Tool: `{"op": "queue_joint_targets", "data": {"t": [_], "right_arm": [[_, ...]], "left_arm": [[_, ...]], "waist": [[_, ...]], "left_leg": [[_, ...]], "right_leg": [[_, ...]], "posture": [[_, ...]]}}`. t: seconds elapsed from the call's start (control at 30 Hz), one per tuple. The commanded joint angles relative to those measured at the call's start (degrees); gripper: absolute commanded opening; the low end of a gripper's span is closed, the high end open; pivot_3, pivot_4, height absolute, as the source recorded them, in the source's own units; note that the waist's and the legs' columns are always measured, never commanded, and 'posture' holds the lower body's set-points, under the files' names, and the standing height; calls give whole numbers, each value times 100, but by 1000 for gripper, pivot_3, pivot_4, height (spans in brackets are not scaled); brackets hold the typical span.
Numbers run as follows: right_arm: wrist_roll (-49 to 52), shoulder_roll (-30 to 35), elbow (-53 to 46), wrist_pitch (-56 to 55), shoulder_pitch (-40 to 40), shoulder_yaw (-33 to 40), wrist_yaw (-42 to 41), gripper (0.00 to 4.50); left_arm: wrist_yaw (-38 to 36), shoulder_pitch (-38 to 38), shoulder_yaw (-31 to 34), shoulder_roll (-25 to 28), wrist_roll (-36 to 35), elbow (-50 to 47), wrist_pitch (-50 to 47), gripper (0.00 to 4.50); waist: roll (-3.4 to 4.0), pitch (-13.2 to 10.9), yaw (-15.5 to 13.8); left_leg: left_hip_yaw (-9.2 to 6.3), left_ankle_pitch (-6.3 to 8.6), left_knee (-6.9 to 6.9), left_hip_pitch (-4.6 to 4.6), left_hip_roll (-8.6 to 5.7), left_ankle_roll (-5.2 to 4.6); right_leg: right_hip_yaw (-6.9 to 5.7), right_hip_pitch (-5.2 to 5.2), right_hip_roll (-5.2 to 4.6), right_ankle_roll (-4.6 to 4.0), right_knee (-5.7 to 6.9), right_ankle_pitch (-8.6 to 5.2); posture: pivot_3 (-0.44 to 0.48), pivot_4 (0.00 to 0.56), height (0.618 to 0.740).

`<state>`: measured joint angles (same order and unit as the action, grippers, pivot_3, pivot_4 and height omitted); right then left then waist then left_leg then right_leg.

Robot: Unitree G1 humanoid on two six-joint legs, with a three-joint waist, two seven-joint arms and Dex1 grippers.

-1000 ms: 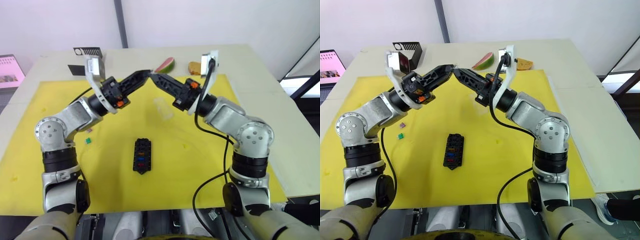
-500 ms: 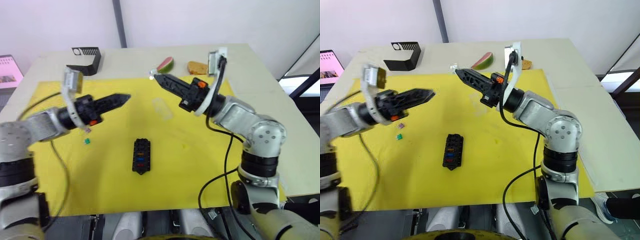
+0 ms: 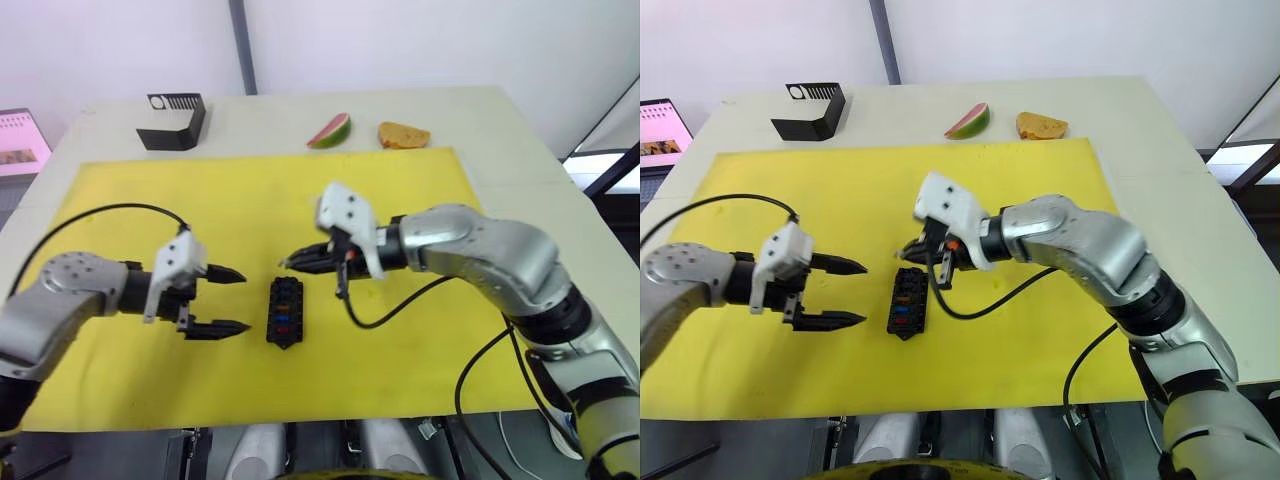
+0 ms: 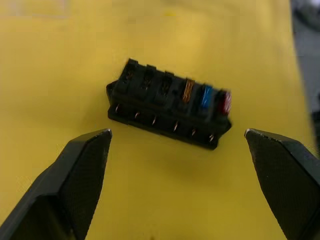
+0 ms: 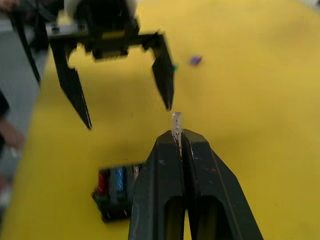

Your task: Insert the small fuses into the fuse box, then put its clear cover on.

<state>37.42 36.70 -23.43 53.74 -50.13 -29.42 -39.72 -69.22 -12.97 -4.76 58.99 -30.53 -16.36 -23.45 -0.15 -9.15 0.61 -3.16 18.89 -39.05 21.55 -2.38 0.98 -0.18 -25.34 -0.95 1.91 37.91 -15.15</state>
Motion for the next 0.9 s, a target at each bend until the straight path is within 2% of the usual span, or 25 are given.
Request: {"op": "queue_joint_targets", "data": {"t": [0.03, 0.2, 0.53, 0.9], "right_arm": [[-589, -94, -93, -178, -187, -351, -264, 0], [-1082, -255, -3, -179, -186, -556, -453, 0], [-1976, -403, 193, -445, -87, -854, -675, 0], [-1855, -665, 50, -109, -61, -580, -1024, 0]], "left_arm": [[-153, -222, -232, -146, 724, 187, 794, 4478], [-269, -304, -352, -374, 1009, 367, 1075, 4478], [-189, -377, -327, -691, 1193, 371, 1055, 4478], [-293, -456, -385, -815, 1219, 426, 946, 4478]], "waist": [[-5, -1, -3], [-5, -2, 16], [-5, -2, 12], [-6, -2, 11]], "left_leg": [[0, 1, -1, 1, 0, -1], [0, 3, -1, 4, 0, -4], [0, 3, -4, 2, 0, -4], [-1, 3, -7, 0, 0, -4]], "right_leg": [[0, 0, 0, 0, -1, 0], [0, -4, 0, 1, 0, 0], [-1, -2, 1, 2, 3, 1], [-2, -1, 3, 2, 6, 1]], "posture": [[0, 150, 740], [0, 150, 740], [0, 150, 740], [0, 150, 740]]}}
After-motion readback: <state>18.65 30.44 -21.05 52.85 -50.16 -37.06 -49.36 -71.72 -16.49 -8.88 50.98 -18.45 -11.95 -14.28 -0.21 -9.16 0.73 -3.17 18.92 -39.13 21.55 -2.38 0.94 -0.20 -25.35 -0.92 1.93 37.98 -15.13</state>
